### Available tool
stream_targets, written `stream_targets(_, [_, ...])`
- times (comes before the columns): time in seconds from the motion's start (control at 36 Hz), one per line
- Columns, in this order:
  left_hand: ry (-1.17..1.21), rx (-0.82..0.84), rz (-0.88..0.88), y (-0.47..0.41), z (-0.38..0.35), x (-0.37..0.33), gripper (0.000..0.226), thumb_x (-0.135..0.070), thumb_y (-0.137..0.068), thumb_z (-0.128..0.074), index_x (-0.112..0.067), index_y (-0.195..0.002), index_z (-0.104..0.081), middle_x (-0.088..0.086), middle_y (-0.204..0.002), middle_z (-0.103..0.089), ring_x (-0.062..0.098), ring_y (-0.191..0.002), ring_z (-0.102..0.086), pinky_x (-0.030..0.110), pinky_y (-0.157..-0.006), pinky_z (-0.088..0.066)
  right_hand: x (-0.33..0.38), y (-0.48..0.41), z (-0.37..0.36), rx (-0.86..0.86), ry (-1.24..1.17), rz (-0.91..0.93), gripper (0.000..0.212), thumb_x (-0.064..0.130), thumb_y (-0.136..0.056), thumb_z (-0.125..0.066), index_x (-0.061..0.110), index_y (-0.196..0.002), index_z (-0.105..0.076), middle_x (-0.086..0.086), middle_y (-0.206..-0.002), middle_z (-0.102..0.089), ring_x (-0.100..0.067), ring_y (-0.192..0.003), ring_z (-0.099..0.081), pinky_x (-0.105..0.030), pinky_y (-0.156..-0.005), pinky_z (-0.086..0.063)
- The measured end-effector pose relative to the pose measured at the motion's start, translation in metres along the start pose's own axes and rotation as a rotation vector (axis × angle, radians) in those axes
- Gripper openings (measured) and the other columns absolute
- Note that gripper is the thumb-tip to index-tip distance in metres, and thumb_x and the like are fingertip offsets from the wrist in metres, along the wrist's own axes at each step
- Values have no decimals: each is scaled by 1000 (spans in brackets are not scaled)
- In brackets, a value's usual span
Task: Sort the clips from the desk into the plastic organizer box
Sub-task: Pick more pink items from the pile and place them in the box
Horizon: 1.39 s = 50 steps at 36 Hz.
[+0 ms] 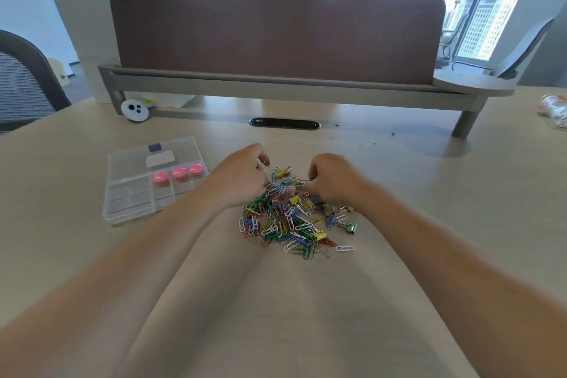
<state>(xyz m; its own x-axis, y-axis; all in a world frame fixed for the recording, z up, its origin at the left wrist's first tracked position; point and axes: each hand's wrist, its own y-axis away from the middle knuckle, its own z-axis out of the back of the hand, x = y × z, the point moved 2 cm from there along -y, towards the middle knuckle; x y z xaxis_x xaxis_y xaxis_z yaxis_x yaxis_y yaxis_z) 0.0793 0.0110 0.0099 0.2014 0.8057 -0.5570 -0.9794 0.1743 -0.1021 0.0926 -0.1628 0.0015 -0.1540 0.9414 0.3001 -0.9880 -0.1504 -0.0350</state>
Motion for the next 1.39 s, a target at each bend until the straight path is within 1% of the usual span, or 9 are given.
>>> stream_targets(0.08, [10, 4, 4, 7, 3, -3, 20, -13, -98, -44, -17, -116, -48, 5, -100, -59, 14, -76, -56, 29, -58, -44, 3, 9, 5, -7, -61, 17, 29, 19, -91, -62, 1, -114, -63, -17, -113, -65, -21, -87, -54, -31, -71, -43])
stream_targets(0.17, [7, 16, 1, 16, 2, -11, 24, -12, -98, -43, -14, -121, -51, 6, -110, -60, 17, -89, -56, 26, -64, -41, 3, 22, 9, 17, -93, 31, 36, 16, -95, -51, 8, -130, -57, -9, -129, -59, -23, -113, -56, -31, -93, -45])
stream_targets(0.25, [-12, 29, -7, 27, 0, -22, 27, -9, -96, -44, -11, -121, -53, 6, -115, -59, 17, -90, -54, 26, -69, -40, 3, 36, 12, 41, -102, 12, 31, 14, -96, -45, -2, -104, -70, -16, -106, -70, -27, -93, -65, -34, -80, -51])
stream_targets(0.36, [2, 51, -29, 41, -2, -31, 28, -5, -94, -45, -13, -120, -51, 6, -110, -56, 13, -73, -49, 23, -53, -34, 3, 60, 17, 23, -131, -28, 29, 16, -94, -50, -7, -82, -63, -17, -77, -58, -22, -64, -47, -28, -53, -34])
stream_targets(0.47, [-19, 46, -61, 48, -5, -37, 29, -7, -94, -47, -14, -122, -52, 4, -119, -56, 15, -89, -50, 24, -69, -37, -9, 77, 21, 8, -180, -78, 26, 11, -92, -51, -12, -90, -61, -28, -85, -62, -22, -70, -46, -30, -55, -34])
stream_targets(0.69, [-92, 63, -108, 48, -30, -54, 26, -21, -93, -56, -17, -118, -55, 3, -120, -59, 19, -101, -54, 33, -84, -45, -29, 93, 19, -27, -210, -108, 12, 13, -93, -50, 4, -86, -54, -12, -83, -52, -23, -70, -42, -31, -58, -31])
stream_targets(0.81, [-160, 79, -144, 40, -48, -61, 30, -28, -91, -61, -17, -119, -57, 3, -121, -59, 19, -103, -54, 31, -80, -42, -42, 88, 8, -45, -222, -112, 20, 13, -92, -51, 2, -106, -61, -10, -97, -57, -23, -77, -49, -29, -60, -35])
stream_targets(1.22, [-331, 103, -186, 0, -75, -70, 36, -32, -87, -66, -18, -119, -59, 3, -126, -62, 23, -110, -57, 37, -91, -47, -74, 60, 8, -112, -148, -67, 19, 22, -85, -53, 21, -101, -63, -5, -102, -64, -25, -89, -58, -31, -69, -45])
stream_targets(1.39, [-317, 122, -196, -2, -78, -70, 38, -34, -88, -66, -14, -120, -60, 5, -115, -64, 20, -98, -58, 31, -80, -45, -77, 59, 5, -122, -157, -33, 21, 24, -88, -52, 21, -106, -63, -3, -102, -63, -22, -84, -56, -28, -64, -40])
